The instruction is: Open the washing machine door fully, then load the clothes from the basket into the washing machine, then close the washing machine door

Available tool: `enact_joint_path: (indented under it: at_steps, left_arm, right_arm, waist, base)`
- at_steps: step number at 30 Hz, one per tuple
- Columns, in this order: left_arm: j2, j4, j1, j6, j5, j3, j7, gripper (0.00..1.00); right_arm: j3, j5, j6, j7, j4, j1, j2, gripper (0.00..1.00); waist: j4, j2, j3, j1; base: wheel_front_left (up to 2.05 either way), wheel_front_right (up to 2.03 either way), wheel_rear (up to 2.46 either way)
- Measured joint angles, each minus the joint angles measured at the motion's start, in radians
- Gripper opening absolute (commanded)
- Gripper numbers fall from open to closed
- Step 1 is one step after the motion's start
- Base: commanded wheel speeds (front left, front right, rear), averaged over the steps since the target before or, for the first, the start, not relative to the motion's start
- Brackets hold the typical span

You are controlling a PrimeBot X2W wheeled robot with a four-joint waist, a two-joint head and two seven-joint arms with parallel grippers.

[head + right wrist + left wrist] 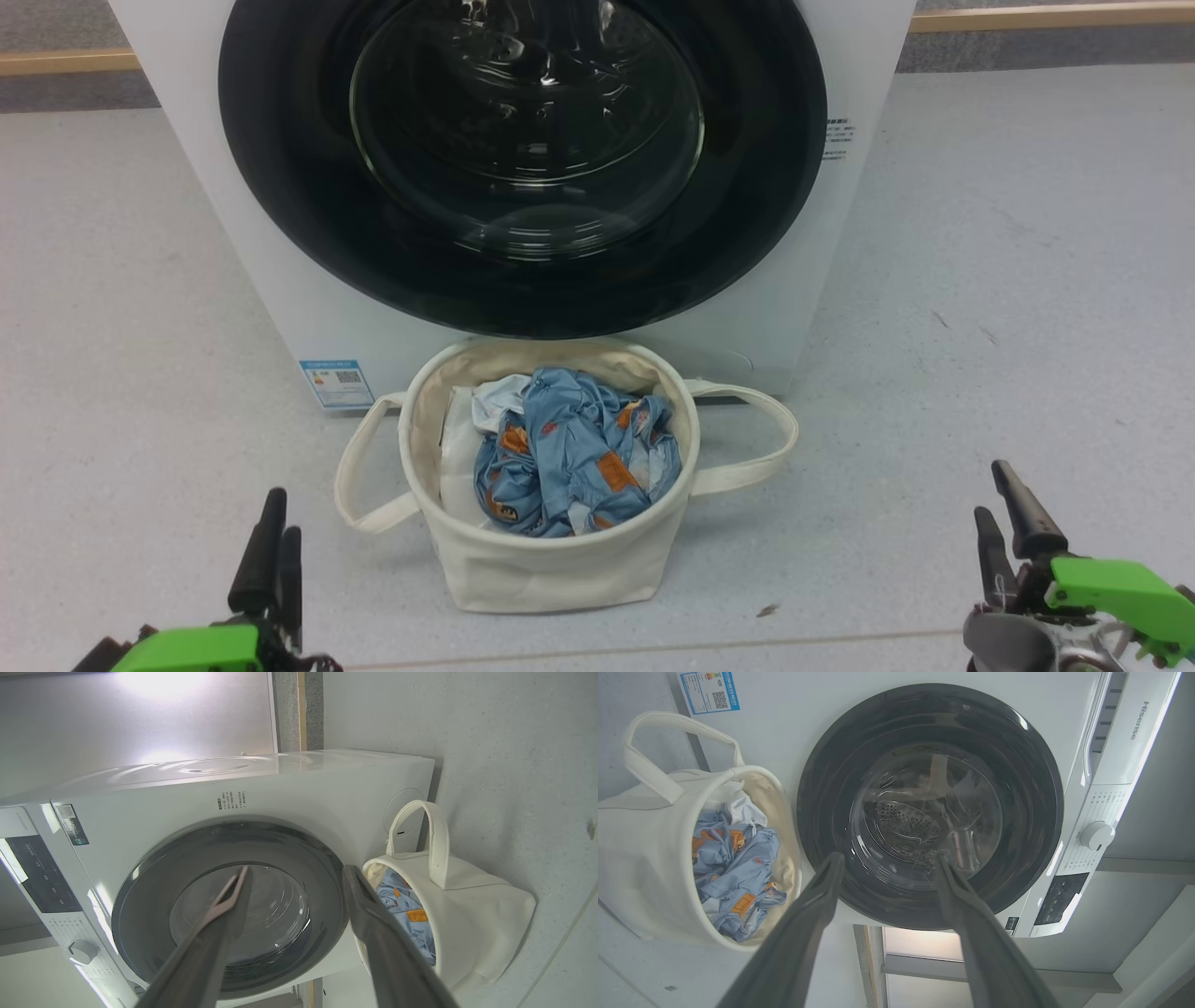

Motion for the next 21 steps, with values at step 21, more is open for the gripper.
enact_joint_path:
  at_steps: [21]
  left_arm:
    - [0.091, -0.012, -0.031, 0.02, 0.31, -0.118, -0.094, 1.0]
  right_arm:
    - [0.137, -0.341, 0.0, -0.087, -0.032, -0.039, -0.071, 1.0]
  waist:
    - [0.014, 0.0, 0.0, 0.0]
  base:
    - [0.0, 0.0, 0.0]
